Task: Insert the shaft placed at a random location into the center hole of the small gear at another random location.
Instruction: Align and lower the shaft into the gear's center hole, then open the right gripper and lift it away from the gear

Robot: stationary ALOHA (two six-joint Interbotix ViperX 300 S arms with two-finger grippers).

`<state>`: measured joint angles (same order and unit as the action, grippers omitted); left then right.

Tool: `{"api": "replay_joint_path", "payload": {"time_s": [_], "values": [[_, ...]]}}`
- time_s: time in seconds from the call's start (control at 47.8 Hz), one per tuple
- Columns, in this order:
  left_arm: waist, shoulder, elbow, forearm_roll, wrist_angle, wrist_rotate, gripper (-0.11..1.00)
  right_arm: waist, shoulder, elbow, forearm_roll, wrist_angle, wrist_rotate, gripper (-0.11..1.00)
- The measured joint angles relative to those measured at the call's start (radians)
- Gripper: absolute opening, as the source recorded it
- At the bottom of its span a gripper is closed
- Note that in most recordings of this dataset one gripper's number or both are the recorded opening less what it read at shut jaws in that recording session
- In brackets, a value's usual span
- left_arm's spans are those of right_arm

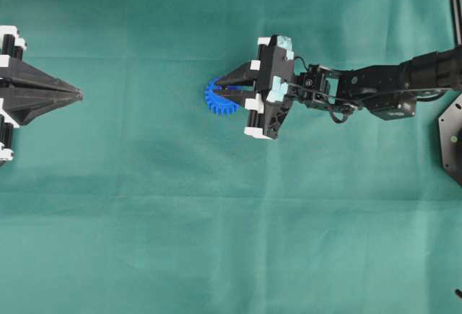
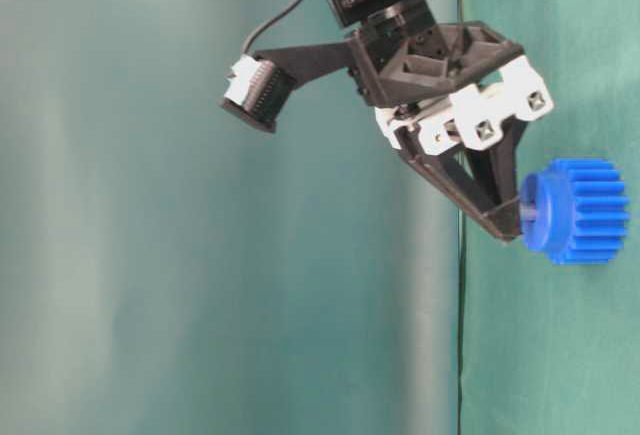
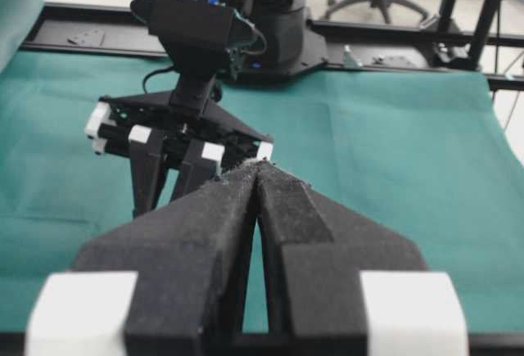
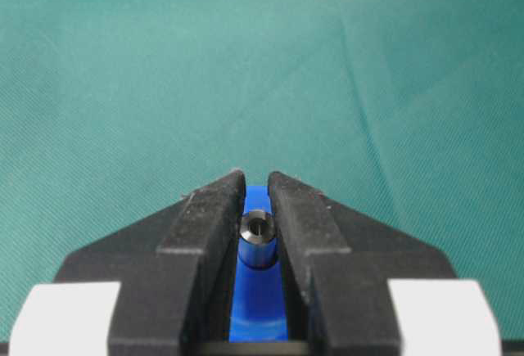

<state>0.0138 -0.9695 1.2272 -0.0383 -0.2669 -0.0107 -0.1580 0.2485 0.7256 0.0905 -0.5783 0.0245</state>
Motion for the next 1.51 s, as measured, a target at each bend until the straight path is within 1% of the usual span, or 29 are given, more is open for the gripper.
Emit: {"api": "replay_joint_path", "payload": {"time_s": [0.105, 0.796, 0.817, 0.838, 0.942, 0.963, 1.026, 1.047, 1.068, 1.215, 1.319, 1.508], "values": [[0.0, 0.0, 0.0, 0.0, 0.0, 0.0, 0.0, -0.002, 0.008, 0.0, 0.006, -0.002, 0.002, 0.14], [0.0, 0.0, 0.0, -0.002, 0.002, 0.0, 0.0, -0.005, 0.017, 0.0, 0.006, -0.002, 0.003, 0.15], [0.0, 0.0, 0.0, -0.002, 0.002, 0.0, 0.0, -0.006, 0.017, 0.0, 0.006, -0.002, 0.003, 0.16], [0.0, 0.0, 0.0, -0.002, 0.0, 0.0, 0.0, -0.005, 0.017, 0.0, 0.006, -0.002, 0.002, 0.2], [0.0, 0.0, 0.0, -0.002, 0.0, 0.0, 0.0, -0.008, 0.017, 0.0, 0.008, -0.002, 0.002, 0.51], [0.0, 0.0, 0.0, 0.0, 0.002, 0.0, 0.0, -0.009, 0.017, 0.0, 0.008, -0.002, 0.002, 0.59], [0.0, 0.0, 0.0, 0.0, 0.0, 0.0, 0.0, -0.012, 0.017, 0.0, 0.009, -0.002, 0.002, 0.75], [-0.002, 0.0, 0.0, -0.002, 0.002, 0.0, 0.0, -0.014, 0.017, 0.0, 0.008, -0.002, 0.002, 0.78], [0.0, 0.0, 0.0, -0.002, 0.002, 0.0, 0.0, -0.014, 0.017, 0.0, 0.009, -0.002, 0.005, 0.79], [0.0, 0.0, 0.0, 0.0, 0.002, 0.0, 0.0, -0.012, 0.017, 0.0, 0.011, -0.002, 0.006, 0.7], [0.0, 0.0, 0.0, 0.0, 0.002, 0.0, 0.0, -0.012, 0.005, 0.0, 0.011, 0.002, 0.008, 0.71], [0.0, 0.0, 0.0, -0.002, 0.002, 0.0, 0.0, -0.009, -0.103, 0.0, 0.011, 0.048, 0.005, 0.7]]}}
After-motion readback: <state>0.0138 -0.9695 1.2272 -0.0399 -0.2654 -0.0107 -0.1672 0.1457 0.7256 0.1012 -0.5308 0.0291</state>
